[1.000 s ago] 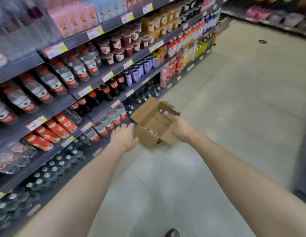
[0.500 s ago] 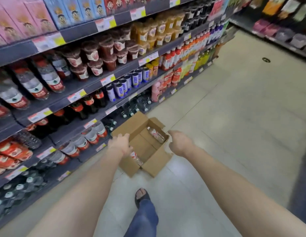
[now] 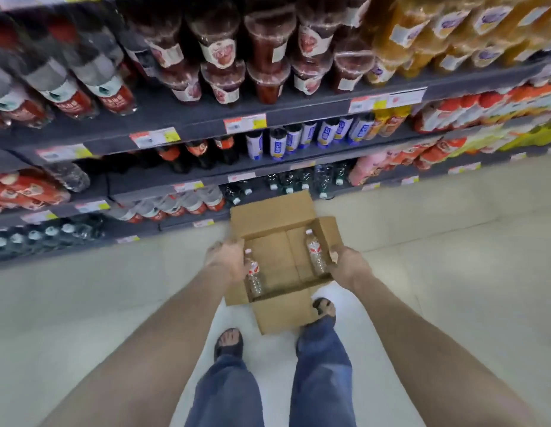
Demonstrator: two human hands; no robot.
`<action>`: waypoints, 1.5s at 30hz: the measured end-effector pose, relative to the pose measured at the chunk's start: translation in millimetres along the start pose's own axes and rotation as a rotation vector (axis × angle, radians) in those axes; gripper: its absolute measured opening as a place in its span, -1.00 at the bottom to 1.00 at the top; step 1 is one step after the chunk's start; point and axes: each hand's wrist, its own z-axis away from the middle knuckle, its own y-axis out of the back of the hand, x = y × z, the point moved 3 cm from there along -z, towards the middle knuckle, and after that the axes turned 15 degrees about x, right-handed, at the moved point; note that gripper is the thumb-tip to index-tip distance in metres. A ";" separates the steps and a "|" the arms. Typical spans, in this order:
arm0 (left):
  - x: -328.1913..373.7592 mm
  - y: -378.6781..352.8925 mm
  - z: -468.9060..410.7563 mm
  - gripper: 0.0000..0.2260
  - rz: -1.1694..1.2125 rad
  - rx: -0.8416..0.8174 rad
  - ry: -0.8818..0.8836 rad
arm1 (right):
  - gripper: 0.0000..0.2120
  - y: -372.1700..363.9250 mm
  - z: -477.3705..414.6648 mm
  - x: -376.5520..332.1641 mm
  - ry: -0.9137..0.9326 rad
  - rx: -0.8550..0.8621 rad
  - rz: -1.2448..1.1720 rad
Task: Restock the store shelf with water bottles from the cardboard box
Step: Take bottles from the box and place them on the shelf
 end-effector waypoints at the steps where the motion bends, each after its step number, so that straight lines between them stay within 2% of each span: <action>1: 2.1 -11.1 -9.1 -0.50 0.026 -0.009 0.050 | -0.67 -6.5 -23.4 5.6 0.010 -0.013 0.001; 5: 10.8 -76.1 -44.5 -0.46 0.141 -0.075 0.226 | -0.70 -51.2 -106.1 35.0 0.050 -0.071 0.056; 9: 19.7 -165.7 -79.3 -0.38 0.244 -0.142 0.321 | -0.73 -125.1 -172.8 62.5 0.106 -0.092 0.136; 13: 20.4 -262.6 -128.6 -0.46 0.237 -0.142 0.359 | -0.74 -226.0 -234.0 94.4 0.165 -0.189 0.247; 15: 21.0 -309.5 -151.9 -0.47 0.249 -0.136 0.372 | -0.70 -266.8 -261.9 104.4 0.155 -0.186 0.284; 22: 23.6 -437.0 -222.6 -0.39 0.152 -0.083 0.393 | -0.52 -367.0 -351.3 127.0 0.027 -0.067 0.161; 24: 21.5 -455.3 -237.0 -0.34 0.163 -0.063 0.441 | -0.48 -386.3 -368.6 132.5 -0.052 -0.011 0.088; 28: 12.5 -479.9 -253.5 -0.24 0.164 -0.051 0.508 | -0.48 -406.9 -381.1 134.6 -0.020 0.110 0.128; 32: -1.1 -494.1 -262.2 -0.33 0.123 0.027 0.545 | -0.34 -420.1 -378.7 131.3 0.083 0.125 0.342; 35: -5.3 -500.4 -266.8 -0.35 0.089 0.047 0.552 | -0.31 -425.8 -381.2 129.3 0.110 0.153 0.401; 40: -6.7 -507.8 -270.7 -0.35 0.121 0.091 0.576 | -0.41 -430.2 -385.0 133.9 0.118 0.167 0.298; 45: -9.7 -513.6 -271.7 -0.40 0.171 0.219 0.576 | -0.34 -427.6 -392.8 134.6 0.108 0.137 0.188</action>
